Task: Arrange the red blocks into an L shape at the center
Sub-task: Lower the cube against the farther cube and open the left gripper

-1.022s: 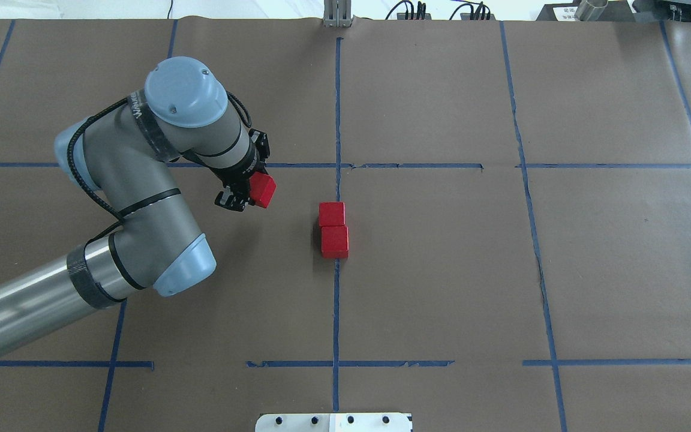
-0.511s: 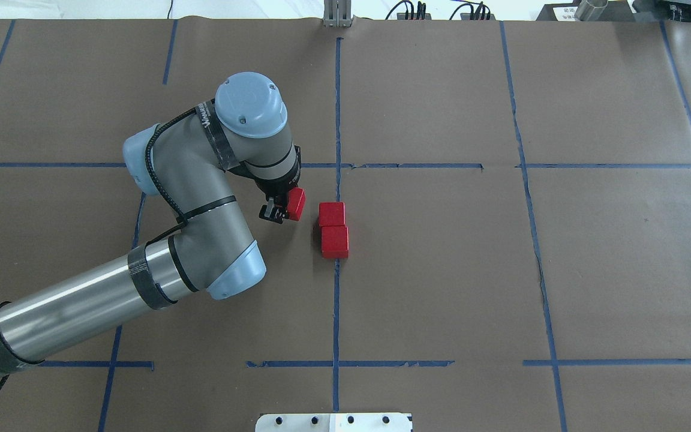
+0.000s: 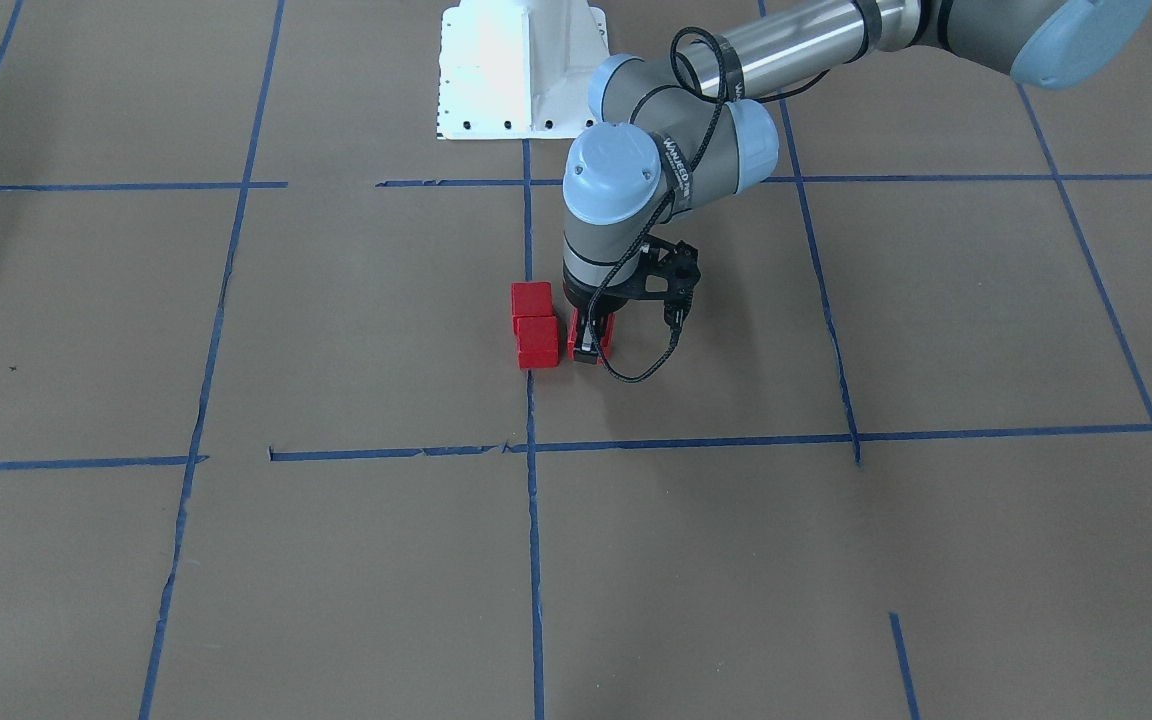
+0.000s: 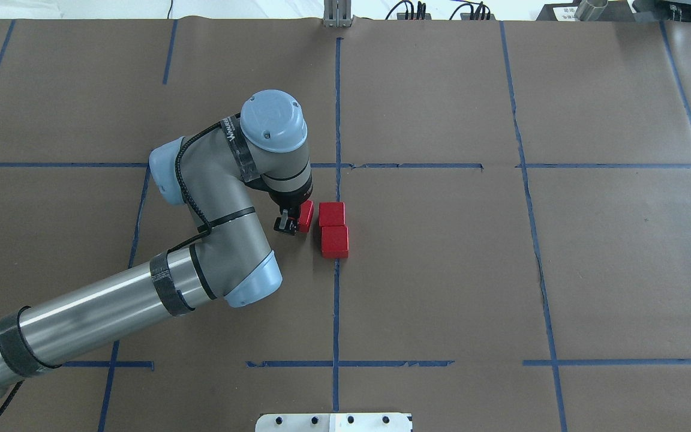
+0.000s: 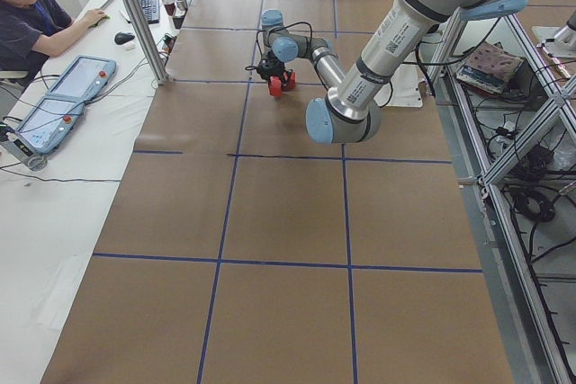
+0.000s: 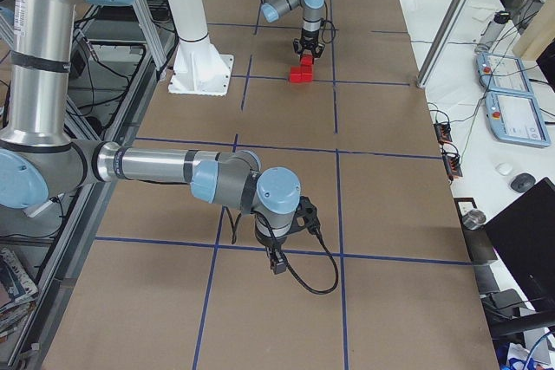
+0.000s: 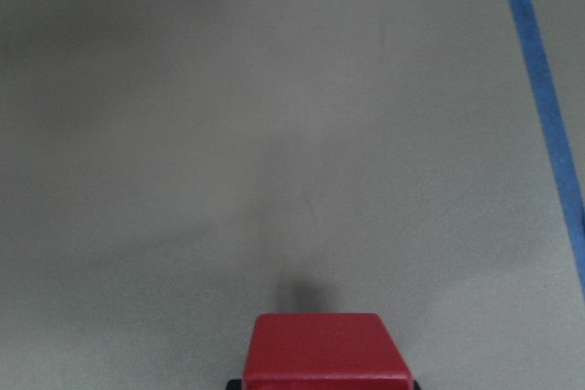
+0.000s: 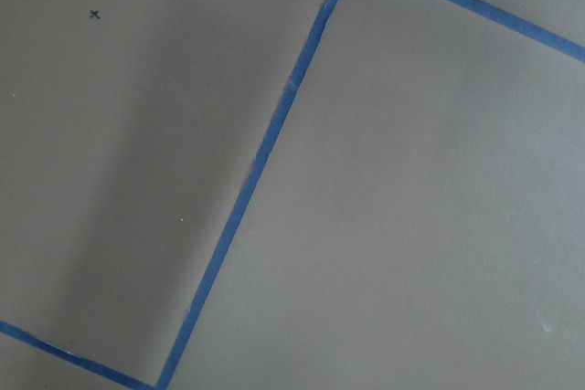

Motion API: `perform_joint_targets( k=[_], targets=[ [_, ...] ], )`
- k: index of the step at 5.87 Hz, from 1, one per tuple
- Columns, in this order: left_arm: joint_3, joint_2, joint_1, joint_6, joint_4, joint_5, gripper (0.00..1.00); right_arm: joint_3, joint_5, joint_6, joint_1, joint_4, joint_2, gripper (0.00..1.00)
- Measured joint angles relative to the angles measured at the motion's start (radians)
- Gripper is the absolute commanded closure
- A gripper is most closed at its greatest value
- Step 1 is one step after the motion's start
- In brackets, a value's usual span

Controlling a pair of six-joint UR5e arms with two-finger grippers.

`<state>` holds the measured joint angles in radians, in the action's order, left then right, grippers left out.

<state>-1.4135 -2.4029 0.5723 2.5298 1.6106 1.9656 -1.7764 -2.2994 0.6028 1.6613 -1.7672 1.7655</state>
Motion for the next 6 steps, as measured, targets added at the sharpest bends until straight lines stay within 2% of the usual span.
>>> perform_joint_targets(
  k=[3,6],
  targets=[
    [0.004,-0.005,0.002,0.143,0.003,-0.001,0.95,0.001,0.000,0.001,0.000,0.000,0.000,0.00],
    [0.005,-0.007,0.000,0.192,0.006,-0.001,0.94,0.002,0.000,0.003,0.000,0.000,0.000,0.00]
  ],
)
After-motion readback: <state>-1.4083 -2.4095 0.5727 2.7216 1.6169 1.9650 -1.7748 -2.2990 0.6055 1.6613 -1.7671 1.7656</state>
